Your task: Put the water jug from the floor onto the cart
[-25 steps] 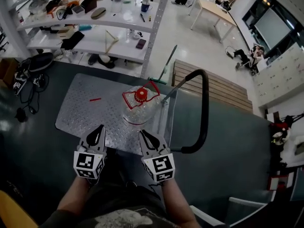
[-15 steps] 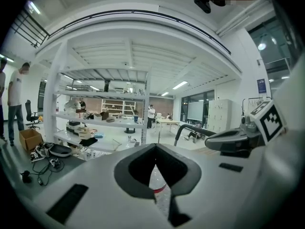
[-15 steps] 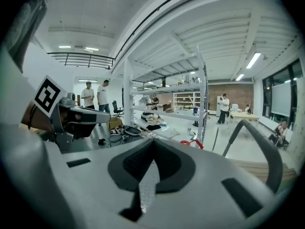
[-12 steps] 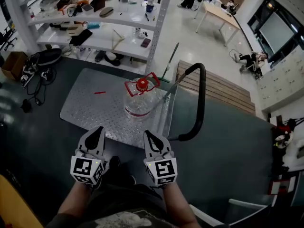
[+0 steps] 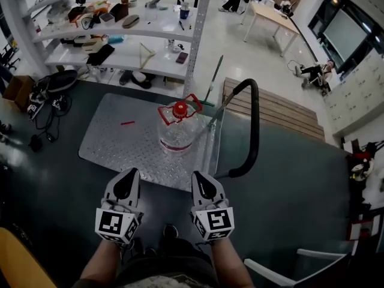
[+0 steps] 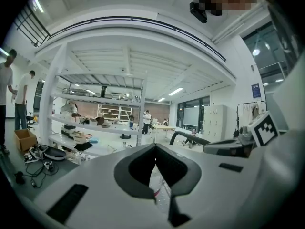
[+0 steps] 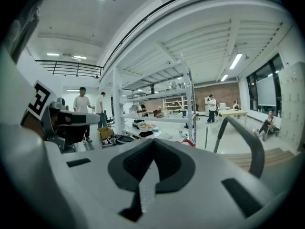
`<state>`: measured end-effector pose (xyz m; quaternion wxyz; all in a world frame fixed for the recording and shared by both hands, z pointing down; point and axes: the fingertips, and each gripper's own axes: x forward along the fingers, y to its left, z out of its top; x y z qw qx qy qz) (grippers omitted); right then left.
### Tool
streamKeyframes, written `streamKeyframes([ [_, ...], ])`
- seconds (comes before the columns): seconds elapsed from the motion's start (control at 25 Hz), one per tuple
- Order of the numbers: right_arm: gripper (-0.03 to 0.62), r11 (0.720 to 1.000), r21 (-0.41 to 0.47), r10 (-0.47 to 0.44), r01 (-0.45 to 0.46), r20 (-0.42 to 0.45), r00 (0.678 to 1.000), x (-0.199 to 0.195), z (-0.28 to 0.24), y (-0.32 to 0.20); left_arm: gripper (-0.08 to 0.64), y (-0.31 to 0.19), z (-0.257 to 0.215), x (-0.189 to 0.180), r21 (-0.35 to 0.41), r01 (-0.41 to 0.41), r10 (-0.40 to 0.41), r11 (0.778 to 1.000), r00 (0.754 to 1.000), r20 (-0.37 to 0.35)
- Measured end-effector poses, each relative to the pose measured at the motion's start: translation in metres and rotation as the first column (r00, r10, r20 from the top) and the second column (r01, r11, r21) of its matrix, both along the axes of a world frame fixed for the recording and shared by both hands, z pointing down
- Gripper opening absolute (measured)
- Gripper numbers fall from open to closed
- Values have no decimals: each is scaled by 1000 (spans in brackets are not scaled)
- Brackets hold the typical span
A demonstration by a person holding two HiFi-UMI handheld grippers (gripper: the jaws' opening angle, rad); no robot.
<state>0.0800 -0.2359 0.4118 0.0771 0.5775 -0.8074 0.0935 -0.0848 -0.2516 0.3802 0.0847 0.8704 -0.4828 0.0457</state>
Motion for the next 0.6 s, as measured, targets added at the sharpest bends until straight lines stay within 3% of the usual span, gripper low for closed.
streamKeyframes([
  [0.28,-9,1000,-1,19,-19,-17,1000,-22,-8,46,8,60,-2,-24,-22,-6,5,1000,1000,-17],
  [0.6,-11,995,64,82,-81,-9,997,-43,-37,146,8,162,-14,-70,-9,-8,8,1000,1000,-16],
])
